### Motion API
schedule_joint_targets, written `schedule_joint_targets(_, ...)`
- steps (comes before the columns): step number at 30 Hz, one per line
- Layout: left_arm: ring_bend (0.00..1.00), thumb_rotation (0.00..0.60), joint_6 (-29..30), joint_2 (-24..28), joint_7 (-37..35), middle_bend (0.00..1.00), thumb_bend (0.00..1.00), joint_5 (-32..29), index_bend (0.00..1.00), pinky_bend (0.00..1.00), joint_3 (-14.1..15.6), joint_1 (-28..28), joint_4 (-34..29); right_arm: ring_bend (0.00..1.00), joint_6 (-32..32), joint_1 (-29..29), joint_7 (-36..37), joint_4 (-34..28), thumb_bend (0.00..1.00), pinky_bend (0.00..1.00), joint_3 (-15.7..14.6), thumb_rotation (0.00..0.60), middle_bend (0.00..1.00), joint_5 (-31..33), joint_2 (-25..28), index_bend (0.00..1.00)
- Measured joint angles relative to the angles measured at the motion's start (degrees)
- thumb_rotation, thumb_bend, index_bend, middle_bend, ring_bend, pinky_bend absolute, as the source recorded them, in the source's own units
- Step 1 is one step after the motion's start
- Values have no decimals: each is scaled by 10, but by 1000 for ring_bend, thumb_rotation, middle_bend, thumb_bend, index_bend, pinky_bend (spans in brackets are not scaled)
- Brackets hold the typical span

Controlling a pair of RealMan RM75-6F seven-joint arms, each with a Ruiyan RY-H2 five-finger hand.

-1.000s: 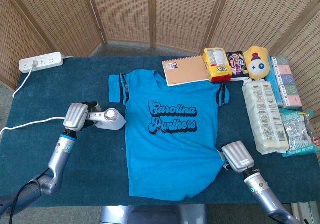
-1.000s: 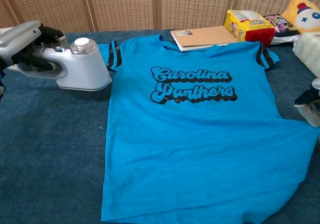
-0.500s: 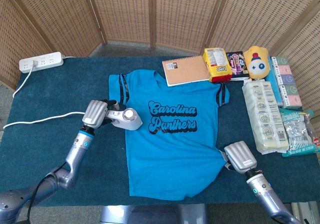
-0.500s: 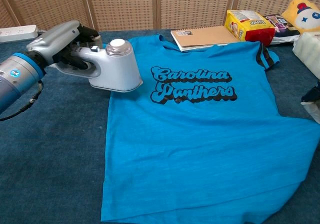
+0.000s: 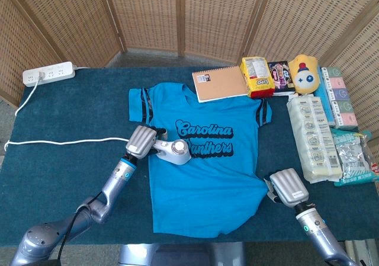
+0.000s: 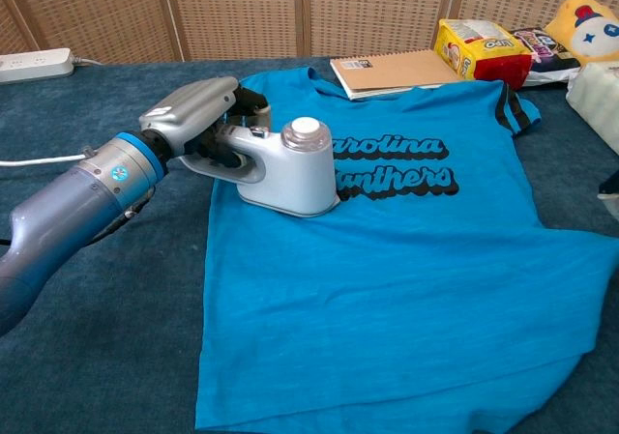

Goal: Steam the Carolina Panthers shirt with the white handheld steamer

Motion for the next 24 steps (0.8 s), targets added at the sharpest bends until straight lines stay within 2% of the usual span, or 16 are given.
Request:
schedule_joint_targets(14,596,597,7,-38,-2,624,430,28,516,713,21,-27,3,651,2,-3,5,2,318,688,0,600,660,-2,0,713)
schedule_joint_targets(24,595,596,35,-26,-2,624,428,47,516,713,40,-17,-15,651,1,-4,9,6,319,689,0,600,662,-4,-4,715)
